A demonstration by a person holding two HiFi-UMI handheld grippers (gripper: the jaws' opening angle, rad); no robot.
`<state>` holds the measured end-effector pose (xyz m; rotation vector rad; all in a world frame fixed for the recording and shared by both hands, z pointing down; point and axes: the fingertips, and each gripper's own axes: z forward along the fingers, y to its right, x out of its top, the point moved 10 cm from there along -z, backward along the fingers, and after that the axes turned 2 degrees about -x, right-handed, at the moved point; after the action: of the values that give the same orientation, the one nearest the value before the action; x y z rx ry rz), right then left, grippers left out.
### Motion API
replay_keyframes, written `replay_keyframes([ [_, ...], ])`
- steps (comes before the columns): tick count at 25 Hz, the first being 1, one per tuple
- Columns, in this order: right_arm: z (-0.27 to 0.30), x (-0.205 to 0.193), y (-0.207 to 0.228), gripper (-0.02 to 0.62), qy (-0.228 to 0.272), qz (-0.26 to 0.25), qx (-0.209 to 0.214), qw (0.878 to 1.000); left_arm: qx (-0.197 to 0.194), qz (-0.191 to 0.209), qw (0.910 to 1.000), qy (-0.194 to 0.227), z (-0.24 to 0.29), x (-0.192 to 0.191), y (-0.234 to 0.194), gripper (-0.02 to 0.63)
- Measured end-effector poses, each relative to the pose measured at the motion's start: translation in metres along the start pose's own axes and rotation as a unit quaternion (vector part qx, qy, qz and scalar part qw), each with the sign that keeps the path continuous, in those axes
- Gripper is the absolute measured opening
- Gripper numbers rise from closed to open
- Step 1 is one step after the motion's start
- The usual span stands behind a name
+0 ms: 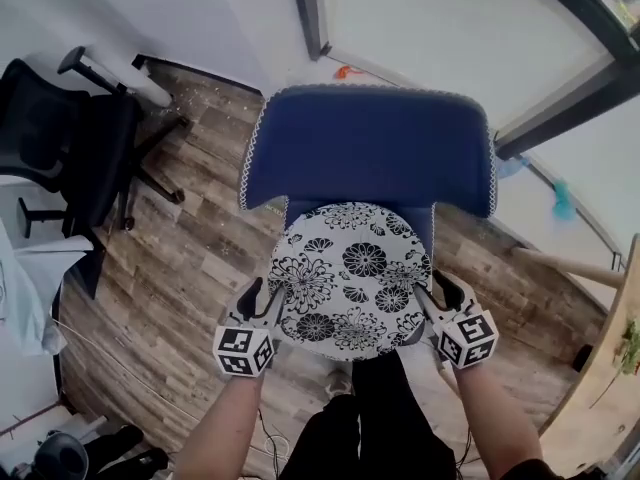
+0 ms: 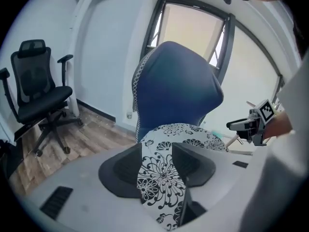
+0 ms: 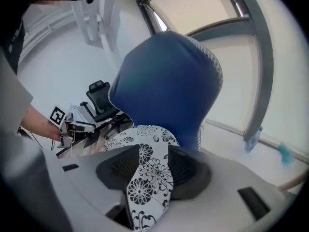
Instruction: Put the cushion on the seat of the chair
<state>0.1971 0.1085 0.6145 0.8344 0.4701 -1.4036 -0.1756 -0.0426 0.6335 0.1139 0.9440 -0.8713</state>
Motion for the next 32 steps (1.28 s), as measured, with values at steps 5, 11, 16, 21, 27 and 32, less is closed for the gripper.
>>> replay_keyframes([
  [5,-0.047,0.043,-0.028,0.141,0.055,-0.001,-0.01,0.998,-0.019,-0.016,0.9992,0.03,-0.04,0.044,0.026,0.189],
  [11,-0.112,0.092,-0.056,0.065,0.079,-0.017,-0.01,0.997,-0.02,-0.008,0.9964,0.082,-0.117,0.09,0.051,0.075],
  [16,-0.176,0.135,-0.09,0.054,0.111,-0.004,-0.009,0.994,-0.06,0.025,0.9869,0.148,-0.187,0.132,0.072,0.005],
  [21,-0.227,0.177,-0.121,0.037,0.168,-0.014,-0.026,0.985,-0.062,0.082,0.9762,0.191,-0.232,0.181,0.088,0.005],
  [27,-0.292,0.219,-0.151,0.029,0.211,-0.031,-0.022,0.977,-0.071,0.065,0.9665,0.238,-0.277,0.205,0.111,0.005],
  [32,-0.321,0.23,-0.16,0.025,0.231,-0.061,-0.021,0.971,-0.052,0.067,0.9665,0.243,-0.309,0.215,0.13,0.005],
])
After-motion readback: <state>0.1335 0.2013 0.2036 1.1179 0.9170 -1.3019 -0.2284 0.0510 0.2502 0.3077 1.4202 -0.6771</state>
